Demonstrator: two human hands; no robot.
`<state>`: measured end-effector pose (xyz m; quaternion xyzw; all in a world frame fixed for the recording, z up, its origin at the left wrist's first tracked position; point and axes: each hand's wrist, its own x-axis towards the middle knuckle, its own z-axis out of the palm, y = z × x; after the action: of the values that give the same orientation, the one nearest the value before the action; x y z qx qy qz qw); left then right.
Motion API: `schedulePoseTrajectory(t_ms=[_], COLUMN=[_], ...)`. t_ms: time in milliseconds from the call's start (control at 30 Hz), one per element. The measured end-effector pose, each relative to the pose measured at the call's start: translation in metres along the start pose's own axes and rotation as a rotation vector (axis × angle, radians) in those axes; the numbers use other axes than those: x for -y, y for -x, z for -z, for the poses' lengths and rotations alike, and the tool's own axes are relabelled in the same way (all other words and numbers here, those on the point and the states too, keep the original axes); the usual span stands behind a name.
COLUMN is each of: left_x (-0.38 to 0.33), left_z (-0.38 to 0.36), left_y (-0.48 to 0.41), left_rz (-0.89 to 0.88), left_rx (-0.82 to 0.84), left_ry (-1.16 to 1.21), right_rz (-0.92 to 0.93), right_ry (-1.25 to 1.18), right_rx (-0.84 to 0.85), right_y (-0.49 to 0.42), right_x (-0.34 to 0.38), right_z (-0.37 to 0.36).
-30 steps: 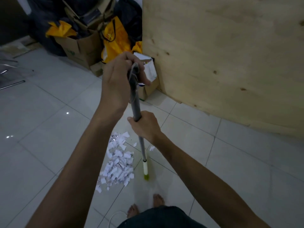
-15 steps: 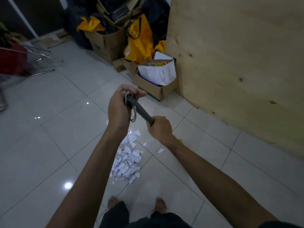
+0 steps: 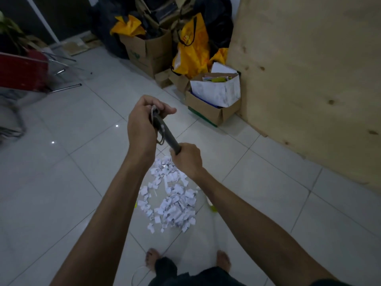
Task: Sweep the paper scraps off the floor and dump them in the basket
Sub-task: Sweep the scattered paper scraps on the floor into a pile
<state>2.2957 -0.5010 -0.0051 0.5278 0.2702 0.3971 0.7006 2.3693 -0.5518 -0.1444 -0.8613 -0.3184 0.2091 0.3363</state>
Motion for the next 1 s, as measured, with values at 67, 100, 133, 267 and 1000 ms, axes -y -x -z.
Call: schedulePoseTrajectory(t_ms=[67, 100, 133, 267, 1000], left_x=[-0.012, -0.018, -0.023, -0.038, -0.102], left_z=[0.019, 0.027, 0.039, 0.075, 0.138], left_y=[-0.013, -0.019, -0.025, -0.041, -0.034], left_rz=[-0.023, -0.029, -0.033, -0.02, -0.151], left_rx=[0.003, 0.008, 0.012, 0.034, -0.171], left_ry=[-0.035, -0.047, -0.058, -0.087, 0.152], right_rz=[0.017, 0.023, 0.027, 0.029, 0.483], right_ry=[-0.014, -0.024, -0.031, -0.019, -0.255], right_rx=[-0.003, -0.003, -0.001, 0.026, 0.357], right_y=[-0.006, -0.009, -0.011, -0.016, -0.011], right_x=[0.023, 0.033, 0.045, 0.076, 0.113], right_z=[-0.016, -0.024, -0.034, -0.06, -0.064])
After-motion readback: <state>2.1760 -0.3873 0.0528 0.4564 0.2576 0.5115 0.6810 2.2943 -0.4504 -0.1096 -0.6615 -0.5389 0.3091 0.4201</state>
